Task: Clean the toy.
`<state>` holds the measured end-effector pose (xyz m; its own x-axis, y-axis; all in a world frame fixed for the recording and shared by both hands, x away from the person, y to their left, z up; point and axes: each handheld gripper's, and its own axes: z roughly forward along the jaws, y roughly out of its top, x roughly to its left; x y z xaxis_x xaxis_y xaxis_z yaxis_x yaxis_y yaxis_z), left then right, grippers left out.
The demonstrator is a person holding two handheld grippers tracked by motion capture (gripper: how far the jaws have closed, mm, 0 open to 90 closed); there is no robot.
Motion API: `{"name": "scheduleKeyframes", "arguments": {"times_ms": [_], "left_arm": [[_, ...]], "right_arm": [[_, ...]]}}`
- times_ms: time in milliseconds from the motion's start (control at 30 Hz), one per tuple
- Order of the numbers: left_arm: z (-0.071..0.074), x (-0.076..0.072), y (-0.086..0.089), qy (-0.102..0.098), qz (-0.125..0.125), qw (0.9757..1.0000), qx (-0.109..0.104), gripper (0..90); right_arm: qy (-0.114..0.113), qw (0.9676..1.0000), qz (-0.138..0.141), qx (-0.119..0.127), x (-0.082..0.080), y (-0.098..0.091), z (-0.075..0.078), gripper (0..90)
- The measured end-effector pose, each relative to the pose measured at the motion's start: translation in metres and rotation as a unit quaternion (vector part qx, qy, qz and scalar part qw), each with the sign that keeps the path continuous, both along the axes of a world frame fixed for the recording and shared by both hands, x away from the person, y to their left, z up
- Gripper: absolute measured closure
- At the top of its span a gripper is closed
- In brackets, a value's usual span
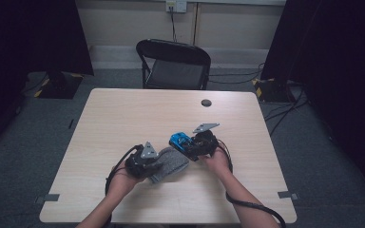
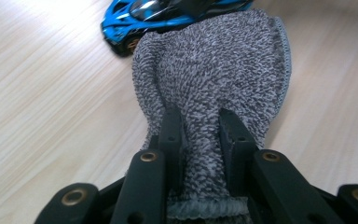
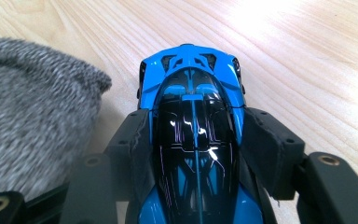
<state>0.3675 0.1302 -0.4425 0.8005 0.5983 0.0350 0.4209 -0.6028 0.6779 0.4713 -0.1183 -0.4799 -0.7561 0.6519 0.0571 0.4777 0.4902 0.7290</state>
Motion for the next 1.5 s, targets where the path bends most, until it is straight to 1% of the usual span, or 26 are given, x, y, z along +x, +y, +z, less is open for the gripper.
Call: {"name": "scheduleKeyframes", "arguments": {"times_ms": [133, 200, 267, 300, 333, 433, 500, 533, 600, 667, 700, 733, 800, 833, 867, 900, 967, 1000, 1100, 1133, 1167, 1200, 1233, 1333, 1367, 1500], "left_arm": [[0.0, -0.004, -0.008, 0.002, -0.017, 0.9999, -0.004, 73.8], [-0.001, -0.006, -0.012, 0.006, -0.025, 0.9996, -0.01, 73.8], [-0.002, -0.008, -0.018, 0.006, -0.033, 0.9994, -0.006, 73.7], [-0.003, -0.009, -0.021, 0.007, -0.037, 0.9993, -0.009, 73.7], [-0.004, -0.01, -0.023, 0.009, -0.045, 0.9989, -0.004, 73.8], [-0.007, -0.014, -0.032, 0.013, -0.064, 0.9979, 0.002, 73.8], [-0.008, -0.018, -0.037, 0.017, -0.073, 0.9972, 0.0, 73.7], [-0.009, -0.02, -0.039, 0.017, -0.081, 0.9965, 0.003, 73.7], [-0.009, -0.021, -0.041, 0.016, -0.084, 0.9963, 0.001, 73.6], [-0.01, -0.024, -0.045, 0.022, -0.093, 0.9954, 0.003, 73.4], [-0.011, -0.025, -0.046, 0.022, -0.099, 0.9949, 0.007, 73.4], [-0.012, -0.026, -0.047, 0.027, -0.103, 0.9943, 0.01, 73.4], [-0.015, -0.028, -0.049, 0.028, -0.104, 0.9942, 0.007, 73.3], [-0.015, -0.027, -0.049, 0.03, -0.108, 0.9936, 0.012, 73.3], [-0.015, -0.028, -0.049, 0.03, -0.108, 0.9937, 0.01, 73.2], [-0.015, -0.028, -0.049, 0.033, -0.104, 0.994, 0.005, 72.9], [-0.016, -0.026, -0.048, 0.045, -0.107, 0.9932, 0.002, 72.3], [-0.016, -0.026, -0.047, 0.047, -0.109, 0.9929, 0.005, 71.8], [-0.018, -0.027, -0.047, 0.053, -0.114, 0.9921, 0.003, 69.0], [-0.018, -0.027, -0.047, 0.054, -0.109, 0.9925, -0.002, 67.4], [-0.018, -0.027, -0.047, 0.053, -0.114, 0.9921, 0.003, 64.2], [-0.018, -0.027, -0.046, 0.055, -0.112, 0.9922, -0.002, 64.2], [-0.017, -0.026, -0.046, 0.059, -0.11, 0.9921, -0.004, 61.9], [-0.017, -0.026, -0.043, 0.061, -0.107, 0.9924, -0.006, 52.6], [-0.016, -0.025, -0.042, 0.061, -0.106, 0.9925, -0.006, 51.4], [-0.014, -0.024, -0.037, 0.063, -0.092, 0.9935, -0.024, 44.8]], "right_arm": [[-0.002, 1.0, 0.002, 0.004, 0.0, -0.001, -0.001, 42.4], [0.001, 1.0, 0.0, 0.008, 0.0, -0.002, -0.001, 42.5], [0.001, 1.0, 0.0, 0.007, 0.0, -0.002, -0.001, 42.4], [0.0, 1.0, 0.0, 0.007, 0.0, -0.002, -0.001, 42.4], [0.0, 1.0, 0.0, 0.006, 0.0, -0.001, -0.001, 42.4], [-0.001, 1.0, 0.0, 0.007, 0.0, -0.002, -0.001, 42.4], [-0.002, 1.0, 0.0, 0.009, 0.0, -0.002, -0.001, 42.4], [-0.003, 1.0, 0.0, 0.01, 0.0, -0.002, -0.001, 42.4], [-0.005, 0.9999, -0.001, 0.012, -0.001, -0.002, -0.002, 42.3], [-0.004, 0.9999, -0.002, 0.014, -0.001, -0.003, -0.002, 42.4], [-0.003, 0.9999, -0.003, 0.015, -0.001, -0.003, -0.002, 42.3], [-0.003, 0.9999, -0.003, 0.015, -0.001, -0.003, -0.002, 42.3], [-0.003, 0.9999, -0.003, 0.015, -0.001, -0.003, -0.002, 42.2], [-0.002, 0.9999, -0.003, 0.015, -0.001, -0.003, -0.002, 42.1], [-0.001, 0.9999, -0.003, 0.015, -0.001, -0.003, -0.002, 41.9], [-0.001, 0.9999, -0.001, 0.014, -0.001, -0.003, -0.002, 41.6], [0.0, 0.9999, 0.001, 0.012, 0.0, -0.002, -0.001, 41.4], [0.001, 0.9999, 0.002, 0.011, 0.0, -0.002, -0.001, 41.1], [0.004, 1.0, 0.003, 0.009, 0.0, -0.001, 0.0, 38.8], [0.004, 1.0, 0.005, 0.005, 0.0, 0.0, 0.0, 38.1], [0.006, 1.0, 0.007, 0.002, 0.0, 0.001, 0.0, 35.5], [0.006, 1.0, 0.007, 0.002, 0.0, 0.001, 0.0, 35.5], [0.004, 0.9999, 0.009, 0.0, 0.0, 0.001, 0.001, 34.0], [0.0, 0.9999, 0.012, -0.008, -0.001, 0.003, 0.001, 30.5], [-0.001, 0.9999, 0.012, -0.009, -0.001, 0.003, 0.001, 29.9], [0.001, 1.0, 0.006, -0.005, -0.001, -0.001, 0.004, 27.0]]}}
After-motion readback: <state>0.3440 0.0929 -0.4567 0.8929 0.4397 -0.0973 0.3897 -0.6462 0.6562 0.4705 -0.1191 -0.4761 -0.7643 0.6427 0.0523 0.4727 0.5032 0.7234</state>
